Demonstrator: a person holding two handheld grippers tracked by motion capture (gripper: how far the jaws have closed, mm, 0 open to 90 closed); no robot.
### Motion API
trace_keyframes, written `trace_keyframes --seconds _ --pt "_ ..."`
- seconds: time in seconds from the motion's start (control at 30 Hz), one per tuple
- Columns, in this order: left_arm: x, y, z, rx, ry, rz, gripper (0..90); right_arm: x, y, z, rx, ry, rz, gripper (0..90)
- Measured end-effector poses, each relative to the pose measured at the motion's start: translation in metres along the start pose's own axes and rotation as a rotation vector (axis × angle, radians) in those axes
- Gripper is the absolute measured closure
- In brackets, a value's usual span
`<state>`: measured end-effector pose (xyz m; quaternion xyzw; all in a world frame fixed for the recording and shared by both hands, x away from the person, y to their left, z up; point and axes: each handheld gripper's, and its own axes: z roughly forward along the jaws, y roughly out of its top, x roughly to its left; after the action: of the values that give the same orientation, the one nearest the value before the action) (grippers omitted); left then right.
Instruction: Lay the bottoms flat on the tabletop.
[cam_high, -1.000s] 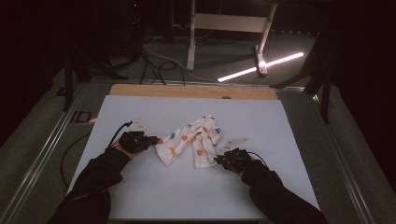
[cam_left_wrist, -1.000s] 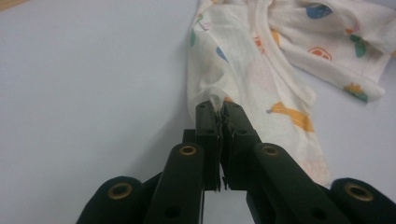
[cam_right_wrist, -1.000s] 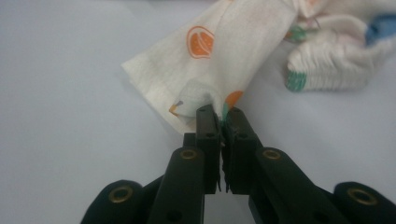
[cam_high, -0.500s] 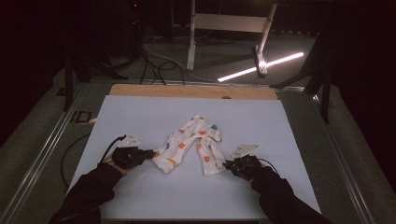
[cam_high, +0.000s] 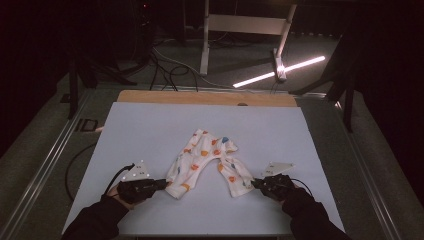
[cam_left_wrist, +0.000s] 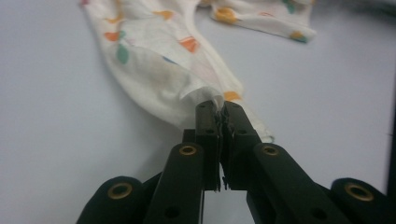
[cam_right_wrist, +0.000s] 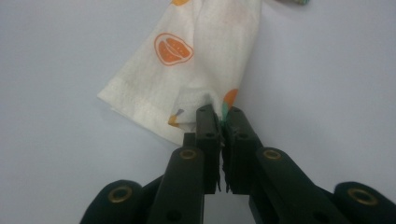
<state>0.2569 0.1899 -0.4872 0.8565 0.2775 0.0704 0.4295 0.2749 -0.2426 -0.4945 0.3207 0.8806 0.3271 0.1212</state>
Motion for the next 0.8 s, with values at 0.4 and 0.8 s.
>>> trace_keyframes --seconds 0.4,0.8 --pt "-0.036 0.007 -0.003 -0.007 -0.036 0.036 86.6 -0.001 -0.021 -0.018 0.016 -0.03 0.012 86.0" --pt "-0.032 -0.005 -0.011 0.029 0.017 -0.014 86.3 -0.011 -0.038 -0.031 0.021 -0.063 0.056 86.0"
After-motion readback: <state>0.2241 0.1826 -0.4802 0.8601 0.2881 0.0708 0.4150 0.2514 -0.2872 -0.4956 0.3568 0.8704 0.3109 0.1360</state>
